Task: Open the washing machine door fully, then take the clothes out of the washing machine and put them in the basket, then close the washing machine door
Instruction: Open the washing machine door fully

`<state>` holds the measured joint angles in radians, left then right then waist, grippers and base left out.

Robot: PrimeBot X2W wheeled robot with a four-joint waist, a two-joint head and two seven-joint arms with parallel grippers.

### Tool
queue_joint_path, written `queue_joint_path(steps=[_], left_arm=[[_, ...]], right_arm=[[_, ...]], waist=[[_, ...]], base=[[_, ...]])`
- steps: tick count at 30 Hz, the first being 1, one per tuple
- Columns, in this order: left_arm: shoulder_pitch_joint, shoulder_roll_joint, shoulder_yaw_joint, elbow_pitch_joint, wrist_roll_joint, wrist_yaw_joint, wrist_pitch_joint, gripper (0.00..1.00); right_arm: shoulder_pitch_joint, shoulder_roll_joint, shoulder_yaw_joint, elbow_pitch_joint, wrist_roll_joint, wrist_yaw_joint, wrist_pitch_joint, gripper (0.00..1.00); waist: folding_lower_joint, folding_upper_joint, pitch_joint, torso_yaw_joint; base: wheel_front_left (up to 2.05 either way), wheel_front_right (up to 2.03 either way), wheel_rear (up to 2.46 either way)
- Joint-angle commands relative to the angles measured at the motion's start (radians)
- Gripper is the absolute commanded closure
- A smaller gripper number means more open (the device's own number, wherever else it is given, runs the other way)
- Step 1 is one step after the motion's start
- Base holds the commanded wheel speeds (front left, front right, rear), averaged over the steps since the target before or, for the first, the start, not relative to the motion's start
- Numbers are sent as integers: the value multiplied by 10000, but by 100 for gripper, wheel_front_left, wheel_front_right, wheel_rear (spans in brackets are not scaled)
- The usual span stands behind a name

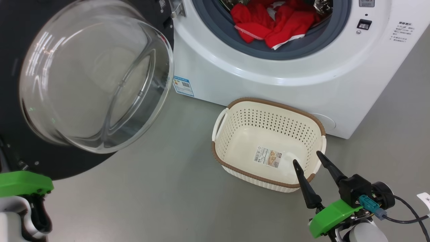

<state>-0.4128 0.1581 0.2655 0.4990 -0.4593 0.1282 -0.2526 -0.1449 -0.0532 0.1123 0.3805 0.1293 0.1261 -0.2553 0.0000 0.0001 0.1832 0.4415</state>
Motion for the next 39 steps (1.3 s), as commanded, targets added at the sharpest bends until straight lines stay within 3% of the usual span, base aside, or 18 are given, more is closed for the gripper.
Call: queue_joint_path(steps=[1,9,15,16,18,19,20,33,39], left_arm=[[-410,518,472,-66,122,-75,-90,100],[-884,595,990,503,426,-299,-91,100],[-709,414,1287,79,750,-528,-91,100],[-633,350,1314,-62,808,-571,-91,93],[-455,240,1319,-386,991,-598,-91,41],[-356,179,1293,-567,1087,-613,-91,6],[-255,115,1261,-783,1180,-633,-91,0],[937,-374,139,-4254,1730,-1120,396,0],[1228,-536,-518,-4900,1933,-1252,665,0]], right_arm=[[-349,30,233,-236,-103,46,-65,0],[-523,30,226,-203,-139,46,-65,0],[-580,30,217,-133,21,46,-65,0],[-586,30,228,-127,66,46,-65,0],[-597,30,229,-143,178,46,-65,0],[-597,30,221,-156,243,46,-65,0],[-591,30,216,-162,302,46,-65,0],[-501,30,-147,-287,925,46,-65,0],[-555,30,-325,-394,965,46,-65,0]], waist=[[0,-1,92,-36],[0,-1,232,-226],[0,-1,108,-432],[0,-1,66,-472],[0,-1,-25,-557],[0,-1,-78,-604],[0,-1,-135,-655],[0,-1,-736,-1712],[0,-1,-808,-2263]], base=[[0,0,0],[0,0,0],[0,0,0],[0,0,0],[0,0,0],[0,0,0],[0,0,0],[0,0,0],[0,0,0]])
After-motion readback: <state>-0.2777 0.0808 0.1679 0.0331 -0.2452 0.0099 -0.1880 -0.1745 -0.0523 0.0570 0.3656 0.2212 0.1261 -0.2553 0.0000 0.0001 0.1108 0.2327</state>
